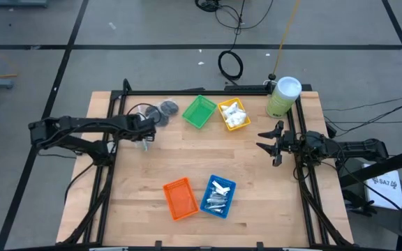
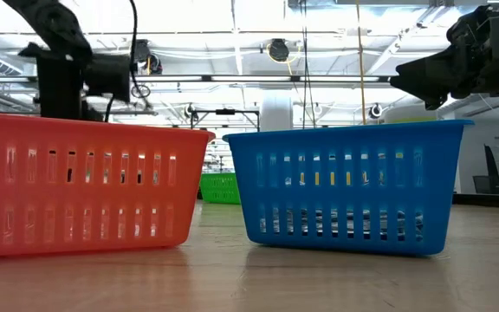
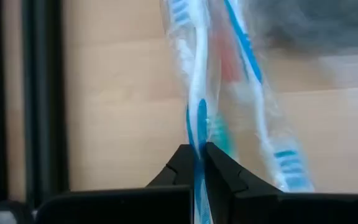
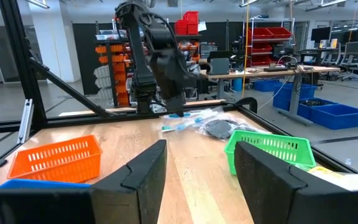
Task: Pick & Place Travel size toiletries
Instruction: Put the blue toothbrush into the orange bin
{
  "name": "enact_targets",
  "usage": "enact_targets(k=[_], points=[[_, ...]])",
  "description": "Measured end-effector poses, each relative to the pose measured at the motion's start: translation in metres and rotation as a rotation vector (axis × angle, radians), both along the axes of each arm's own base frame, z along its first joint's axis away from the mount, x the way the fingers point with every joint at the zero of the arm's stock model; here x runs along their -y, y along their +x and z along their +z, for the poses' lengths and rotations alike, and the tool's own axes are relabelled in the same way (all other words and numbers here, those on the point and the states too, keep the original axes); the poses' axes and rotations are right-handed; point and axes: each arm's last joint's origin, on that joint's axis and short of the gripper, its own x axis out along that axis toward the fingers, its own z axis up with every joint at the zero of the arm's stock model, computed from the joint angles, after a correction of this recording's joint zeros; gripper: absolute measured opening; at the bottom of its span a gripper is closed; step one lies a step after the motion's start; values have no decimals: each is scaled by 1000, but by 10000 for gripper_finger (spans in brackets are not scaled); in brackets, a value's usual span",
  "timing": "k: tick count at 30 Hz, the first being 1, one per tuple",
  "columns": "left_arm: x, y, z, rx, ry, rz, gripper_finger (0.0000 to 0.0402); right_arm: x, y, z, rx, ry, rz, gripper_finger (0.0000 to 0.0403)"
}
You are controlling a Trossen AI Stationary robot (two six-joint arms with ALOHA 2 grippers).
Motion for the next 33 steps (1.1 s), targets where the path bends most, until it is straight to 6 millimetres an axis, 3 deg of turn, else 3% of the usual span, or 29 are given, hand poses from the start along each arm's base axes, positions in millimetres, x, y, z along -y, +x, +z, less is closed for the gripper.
enact_targets(k=[10,18,24,33], points=[[26,14,53,238,87,-202,1,0,0,0,0,0,0,177],[40,16,58,291,121,-250,1,0,0,0,0,0,0,178],[54,33,65,419,150,-463,1,0,0,0,0,0,0,177],[70,43,72,500,196,-651,1,0,0,0,0,0,0,177]])
